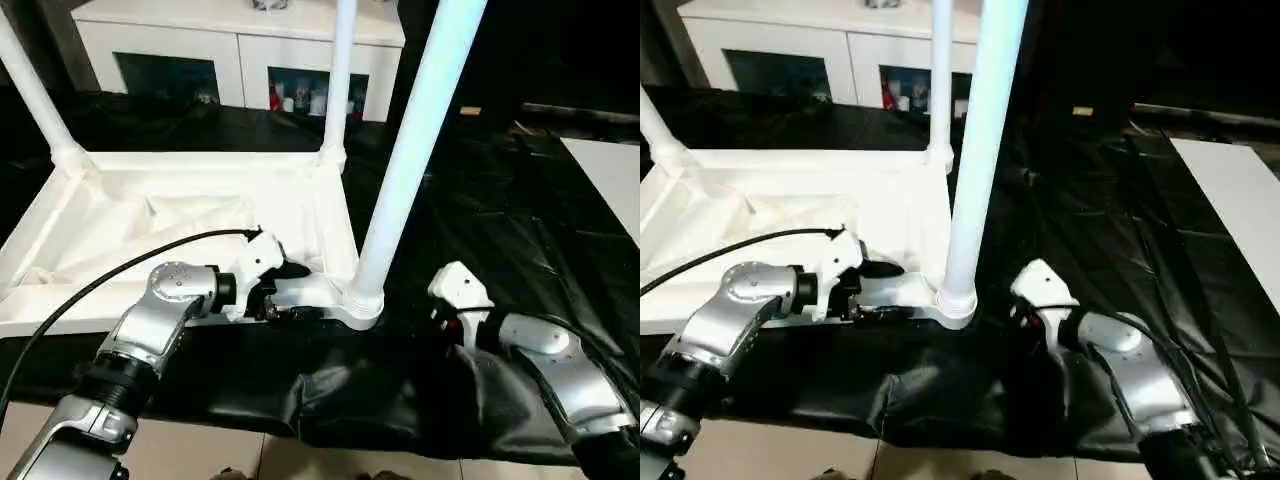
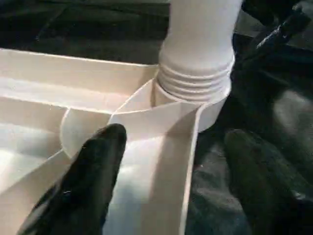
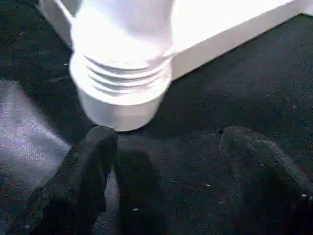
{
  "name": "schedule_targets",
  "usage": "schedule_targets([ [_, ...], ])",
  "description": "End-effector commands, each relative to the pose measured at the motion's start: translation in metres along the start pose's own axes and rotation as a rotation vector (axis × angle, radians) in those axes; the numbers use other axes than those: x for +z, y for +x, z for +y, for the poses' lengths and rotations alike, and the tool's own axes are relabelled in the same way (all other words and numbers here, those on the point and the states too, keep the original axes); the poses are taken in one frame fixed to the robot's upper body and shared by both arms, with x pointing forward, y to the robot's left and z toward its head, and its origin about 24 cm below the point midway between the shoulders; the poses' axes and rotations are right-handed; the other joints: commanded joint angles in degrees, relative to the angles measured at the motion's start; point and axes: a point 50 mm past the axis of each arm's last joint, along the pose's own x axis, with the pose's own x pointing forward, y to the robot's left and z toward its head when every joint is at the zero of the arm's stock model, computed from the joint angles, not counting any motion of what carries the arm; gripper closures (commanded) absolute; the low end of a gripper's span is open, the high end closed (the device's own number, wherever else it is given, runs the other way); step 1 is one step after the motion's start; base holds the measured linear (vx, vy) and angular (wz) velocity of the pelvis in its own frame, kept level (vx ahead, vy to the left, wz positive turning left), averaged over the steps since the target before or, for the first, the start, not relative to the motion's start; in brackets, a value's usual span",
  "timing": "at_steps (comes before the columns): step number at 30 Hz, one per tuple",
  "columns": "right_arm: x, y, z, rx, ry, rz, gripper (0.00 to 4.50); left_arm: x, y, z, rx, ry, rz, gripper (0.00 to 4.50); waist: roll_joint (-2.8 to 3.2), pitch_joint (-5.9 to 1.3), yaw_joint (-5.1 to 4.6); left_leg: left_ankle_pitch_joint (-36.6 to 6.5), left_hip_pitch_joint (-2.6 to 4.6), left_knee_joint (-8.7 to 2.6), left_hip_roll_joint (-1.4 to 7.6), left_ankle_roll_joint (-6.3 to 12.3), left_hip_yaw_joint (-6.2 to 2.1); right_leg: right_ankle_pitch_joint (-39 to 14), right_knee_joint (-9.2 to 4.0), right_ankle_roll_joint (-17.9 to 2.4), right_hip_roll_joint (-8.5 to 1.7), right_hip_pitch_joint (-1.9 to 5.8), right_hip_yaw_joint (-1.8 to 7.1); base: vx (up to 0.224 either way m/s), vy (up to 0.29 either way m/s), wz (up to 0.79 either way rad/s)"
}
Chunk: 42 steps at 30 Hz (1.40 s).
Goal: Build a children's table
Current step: Rotate table base, then rotate leg to tighten
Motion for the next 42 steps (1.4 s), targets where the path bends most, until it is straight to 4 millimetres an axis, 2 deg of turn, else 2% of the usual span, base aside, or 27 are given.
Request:
schedule_targets([
  [1, 0.006, -0.003, 0.0, 0.012, -0.014, -0.01, 0.69, 0.001, -0.001, 0.002, -0.027, 0.037, 0.045, 1.18, 0.5, -3.62, 0.13, -18.94, 0.42, -4.67, 0.68, 1.04, 0.0, -17.63, -4.64, -10.27, -2.28, 2.81, 1.77, 0.0, 0.0, 0.0],
  [7, 0.01, -0.005, 0.0, 0.006, -0.017, -0.006, 0.69, -0.002, -0.002, 0.0, -0.059, 0.051, 0.075, 1.7, 0.59, -3.69, 0.16, -18.59, 0.46, -4.59, 0.72, 0.77, 0.04, -16.91, -4.51, -10.88, -2.39, 2.84, 1.79, 0.0, 0.0, 0.0],
  [9, 0.011, -0.005, 0.001, 0.014, -0.019, 0.001, 0.69, -0.004, -0.002, 0.001, -0.057, 0.062, 0.092, 1.76, 0.4, -3.66, 0.18, -18.42, 0.44, -4.61, 0.74, 0.89, 0.04, -16.97, -4.55, -10.81, -2.37, 2.84, 1.77, 0.0, 0.0, 0.0],
  [10, 0.011, -0.005, 0.001, 0.014, -0.019, 0.001, 0.69, -0.004, -0.002, 0.001, -0.057, 0.062, 0.092, 1.76, 0.49, -3.67, 0.25, -18.33, 0.46, -4.56, 0.73, 0.86, 0.04, -17.1, -4.49, -10.66, -2.43, 2.84, 1.8, 0.0, 0.0, 0.0],
  [12, 0.013, -0.005, 0.002, 0.03, -0.017, 0.001, 0.69, -0.007, -0.001, 0.002, -0.053, 0.058, 0.119, 2.16, 0.5, -3.64, 0.29, -18.51, 0.45, -4.57, 0.71, 0.85, 0.04, -17.74, -4.6, -10.43, -2.45, 2.84, 1.8, 0.0, 0.0, 0.0],
  [14, 0.013, -0.004, 0.003, 0.038, -0.016, 0.001, 0.69, -0.009, -0.002, 0.002, -0.056, 0.054, 0.134, 2.13, 0.33, -3.63, 0.23, -18.52, 0.42, -4.6, 0.73, 0.83, 0.03, -18.08, -4.63, -10.15, -2.43, 2.83, 1.79, 0.0, 0.0, 0.0],
  [15, 0.013, -0.004, 0.003, 0.038, -0.016, 0.001, 0.69, -0.009, -0.002, 0.002, -0.056, 0.054, 0.134, 2.34, 0.47, -3.61, 0.31, -18.62, 0.5, -4.65, 0.76, 0.76, -0.03, -18.54, -4.6, -10.12, -2.49, 2.78, 1.76, 0.0, 0.0, 0.0],
  [16, 0.013, -0.004, 0.004, 0.042, -0.015, 0.002, 0.69, -0.011, -0.002, 0.003, -0.059, 0.047, 0.142, 2.34, 0.46, -3.6, 0.29, -18.74, 0.5, -4.63, 0.76, 0.72, -0.01, -18.63, -4.64, -10.15, -2.49, 2.75, 1.78, 0.0, 0.0, 0.0],
  [17, 0.014, -0.004, 0.005, 0.045, -0.015, 0.003, 0.69, -0.012, -0.002, 0.003, -0.069, 0.044, 0.151, 2.61, 0.51, -3.55, 0.27, -19.32, 0.51, -4.63, 0.69, 0.62, -0.02, -19.34, -4.74, -10.02, -2.44, 2.68, 1.77, 0.0, 0.0, 0.0],
  [19, 0.014, -0.005, 0.005, 0.045, -0.013, 0.003, 0.69, -0.014, -0.003, 0.002, -0.09, 0.031, 0.164, 2.68, 0.58, -3.54, 0.32, -19.35, 0.53, -4.66, 0.66, 0.54, -0.04, -19.68, -4.79, -9.91, -2.49, 2.71, 1.8, 0.0, 0.0, 0.0],
  [27, 0.016, -0.007, 0.004, 0.049, -0.007, -0.01, 0.69, -0.019, -0.005, 0.003, -0.12, 0.0, 0.189, 3.52, 0.56, -3.62, 0.18, -18.93, 0.48, -4.61, 0.64, 0.6, -0.04, -19.14, -4.73, -10.18, -2.48, 2.79, 1.78, 0.0, 0.0, 0.0],
  [29, 0.017, -0.007, 0.004, 0.049, -0.007, -0.013, 0.69, -0.022, -0.007, 0.003, -0.131, -0.01, 0.209, 3.58, 0.54, -3.65, 0.18, -18.46, 0.41, -4.6, 0.63, 0.66, -0.03, -18.49, -4.67, -10.38, -2.48, 2.84, 1.81, 0.0, 0.0, 0.0],
  [31, 0.018, -0.007, 0.003, 0.05, -0.005, -0.019, 0.69, -0.023, -0.007, 0.003, -0.132, -0.012, 0.212, 3.94, 0.58, -3.69, 0.17, -18.49, 0.44, -4.58, 0.62, 0.68, -0.04, -18.51, -4.65, -10.44, -2.51, 2.88, 1.79, 0.0, 0.0, 0.0],
  [34, 0.021, -0.006, 0.004, 0.063, 0.014, -0.051, 0.69, -0.023, -0.007, 0.004, -0.135, -0.026, 0.194, 4.09, 0.52, -3.65, 0.09, -18.84, 0.45, -4.55, 0.62, 0.88, -0.01, -19.43, -4.75, -10.32, -2.55, 2.87, 1.76, 0.0, 0.0, 0.0],
  [35, 0.023, -0.006, 0.006, 0.081, 0.023, -0.07, 0.69, -0.022, -0.006, 0.002, -0.149, -0.038, 0.175, 4.09, 0.54, -3.66, 0.08, -18.75, 0.43, -4.59, 0.65, 0.85, -0.06, -19.68, -4.74, -10.21, -2.58, 2.92, 1.76, 0.0, 0.0, 0.0],
  [38, 0.029, -0.008, 0.009, 0.116, 0.042, -0.124, 0.69, -0.021, -0.002, -0.008, -0.177, -0.036, 0.135, 4.45, 0.76, -3.68, 0.09, -18.7, 0.4, -4.61, 0.73, 0.91, -0.1, -19.01, -4.66, -10.47, -2.6, 2.89, 1.78, 0.0, 0.0, 0.0],
  [39, 0.031, -0.008, 0.01, 0.124, 0.048, -0.137, 0.69, -0.021, -0.001, -0.012, -0.191, -0.031, 0.126, 4.45, 0.63, -3.77, -0.02, -18.18, 0.24, -4.68, 0.91, 1.08, -0.18, -17.31, -4.43, -10.9, -2.67, 3.1, 1.8, 0.0, 0.0, 0.0],
  [40, 0.031, -0.008, 0.01, 0.129, 0.05, -0.143, 0.69, -0.02, 0.0, -0.014, -0.2, -0.029, 0.12, 4.48, 0.61, -3.72, -0.09, -17.77, 0.27, -4.71, 0.9, 1.32, -0.08, -16.68, -4.43, -11.09, -2.47, 2.97, 1.78, 0.0, 0.0, 0.0],
  [41, 0.032, -0.008, 0.01, 0.134, 0.049, -0.145, 0.69, -0.019, 0.002, -0.018, -0.21, -0.029, 0.108, 4.48, 0.88, -3.82, -0.08, -17.53, 0.41, -4.59, 0.9, 1.37, -0.06, -15.99, -4.31, -11.36, -2.51, 2.92, 1.82, 0.0, 0.0, 0.0],
  [42, 0.031, -0.006, 0.011, 0.147, 0.043, -0.137, 0.69, -0.017, 0.007, -0.026, -0.232, -0.021, 0.09, 4.48, 0.81, -3.92, -0.12, -16.34, 0.3, -4.47, 0.91, 1.7, 0.03, -13.94, -4.13, -12.05, -2.56, 3.06, 1.89, 0.0, 0.0, 0.0],
])
